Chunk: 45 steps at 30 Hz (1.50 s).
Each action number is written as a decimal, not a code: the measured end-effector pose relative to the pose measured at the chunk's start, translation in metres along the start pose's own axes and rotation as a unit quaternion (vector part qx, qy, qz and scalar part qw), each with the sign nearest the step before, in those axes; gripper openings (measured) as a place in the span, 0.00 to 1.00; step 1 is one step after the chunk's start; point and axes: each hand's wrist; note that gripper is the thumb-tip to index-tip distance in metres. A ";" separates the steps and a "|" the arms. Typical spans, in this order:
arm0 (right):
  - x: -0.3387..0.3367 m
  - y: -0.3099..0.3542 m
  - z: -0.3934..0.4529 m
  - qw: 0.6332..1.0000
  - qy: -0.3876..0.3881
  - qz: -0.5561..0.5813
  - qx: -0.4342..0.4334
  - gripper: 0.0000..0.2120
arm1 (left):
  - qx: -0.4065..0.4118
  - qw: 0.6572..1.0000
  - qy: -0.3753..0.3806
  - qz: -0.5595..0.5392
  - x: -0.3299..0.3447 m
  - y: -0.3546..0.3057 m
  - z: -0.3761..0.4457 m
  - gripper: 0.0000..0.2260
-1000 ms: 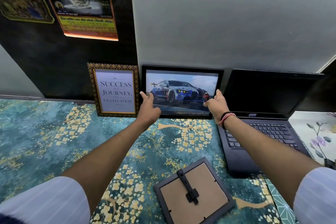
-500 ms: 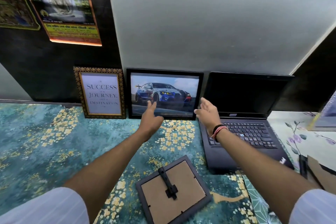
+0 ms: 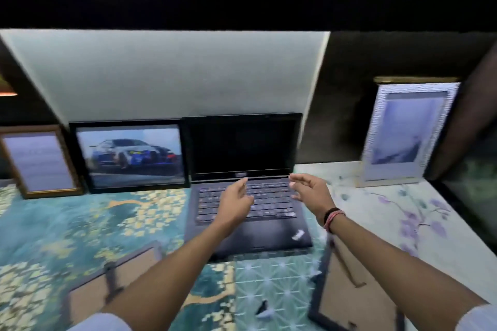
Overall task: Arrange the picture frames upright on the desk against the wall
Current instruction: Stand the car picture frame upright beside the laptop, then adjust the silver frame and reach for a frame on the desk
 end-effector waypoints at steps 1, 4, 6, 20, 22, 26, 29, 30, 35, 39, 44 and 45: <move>-0.020 -0.001 0.001 1.000 -0.003 -0.002 0.003 0.11 | 0.000 1.000 -0.001 -0.018 0.017 -0.007 0.003 0.25; -0.103 -0.011 0.013 0.999 -0.034 -0.010 0.006 0.09 | 0.015 0.999 -0.011 -0.028 0.088 -0.032 0.026 0.13; -0.162 -0.019 0.022 0.997 -0.075 -0.014 0.013 0.07 | 0.025 0.999 -0.014 -0.026 0.137 -0.049 0.046 0.11; -0.386 -0.051 0.107 0.977 -0.202 -0.063 0.034 0.23 | 0.011 0.995 -0.033 -0.090 0.336 -0.111 0.194 0.08; -0.394 -0.053 0.113 0.977 -0.197 -0.059 0.064 0.31 | -0.007 0.993 -0.082 -0.086 0.338 -0.107 0.200 0.07; -0.393 -0.058 0.124 0.988 -0.137 -0.057 0.039 0.19 | -0.024 0.991 -0.107 -0.079 0.328 -0.100 0.203 0.04; -0.380 -0.069 0.134 0.991 -0.121 -0.032 0.038 0.23 | -0.025 0.990 -0.115 -0.080 0.312 -0.098 0.201 0.06; -0.372 -0.067 0.132 0.992 -0.118 -0.020 0.027 0.22 | -0.026 0.988 -0.130 -0.078 0.305 -0.097 0.201 0.06; -0.320 -0.052 0.120 0.998 -0.060 -0.005 -0.022 0.14 | -0.040 0.982 -0.173 -0.071 0.254 -0.080 0.200 0.07; -0.296 -0.052 0.123 0.999 -0.046 -0.021 -0.017 0.18 | -0.028 0.981 -0.185 -0.054 0.230 -0.072 0.199 0.10; -0.291 -0.054 0.114 0.998 -0.049 -0.044 0.008 0.22 | -0.030 0.985 -0.170 -0.023 0.226 -0.073 0.191 0.07; -0.289 -0.053 0.107 0.997 -0.064 -0.045 0.023 0.20 | -0.037 0.986 -0.165 0.002 0.227 -0.072 0.185 0.07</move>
Point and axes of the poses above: each hand's wrist, its own z-axis towards the middle knuckle, its own x-axis out of the palm, y = z × x, and after that the axes turned 7 degrees about y, right-handed
